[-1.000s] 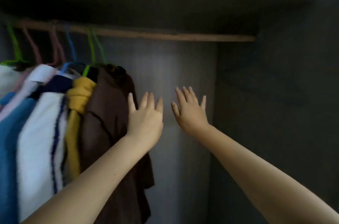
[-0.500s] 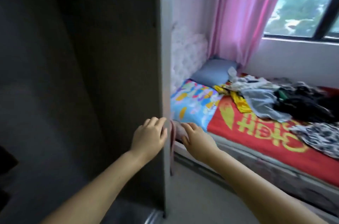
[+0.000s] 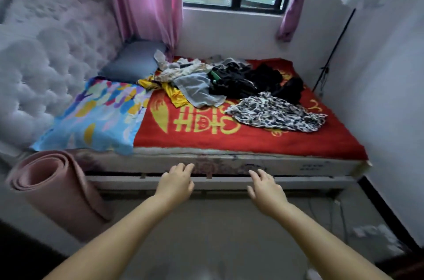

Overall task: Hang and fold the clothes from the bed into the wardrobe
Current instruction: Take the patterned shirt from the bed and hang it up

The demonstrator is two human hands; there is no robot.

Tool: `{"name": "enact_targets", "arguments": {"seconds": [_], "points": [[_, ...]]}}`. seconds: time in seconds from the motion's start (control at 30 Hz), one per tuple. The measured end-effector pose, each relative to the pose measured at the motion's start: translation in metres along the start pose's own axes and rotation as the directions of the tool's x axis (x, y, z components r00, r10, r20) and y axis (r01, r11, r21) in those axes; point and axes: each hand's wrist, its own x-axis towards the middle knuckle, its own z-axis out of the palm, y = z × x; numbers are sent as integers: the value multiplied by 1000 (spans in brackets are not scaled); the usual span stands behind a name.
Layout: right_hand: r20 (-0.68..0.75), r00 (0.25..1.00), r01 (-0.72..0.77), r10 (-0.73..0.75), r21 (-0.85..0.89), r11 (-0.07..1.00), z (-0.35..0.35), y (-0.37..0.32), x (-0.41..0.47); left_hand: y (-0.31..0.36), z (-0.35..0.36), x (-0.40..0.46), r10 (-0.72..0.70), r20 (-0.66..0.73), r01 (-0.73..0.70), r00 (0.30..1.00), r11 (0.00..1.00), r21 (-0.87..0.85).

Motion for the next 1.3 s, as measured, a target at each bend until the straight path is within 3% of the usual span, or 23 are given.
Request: {"name": "enact_targets", "arguments": {"seconds": [0.33,0.63,0.87,1.3], "points": [[73,969,-237,234,35,971,-7,95,69,54,30,147,236,87,-236,968,972,-16],[101,910,-413,402,158,897,-39,144,182,76,17,321,346,145,-351,927,936,10],[189,853,-518,486,196,832,-38,213,238,136,50,415,434,265,-452,861,892,5],[306,825,-534,476,143,833,-76,461,437,335,122,644,356,350,-356,866,932,-67]]}}
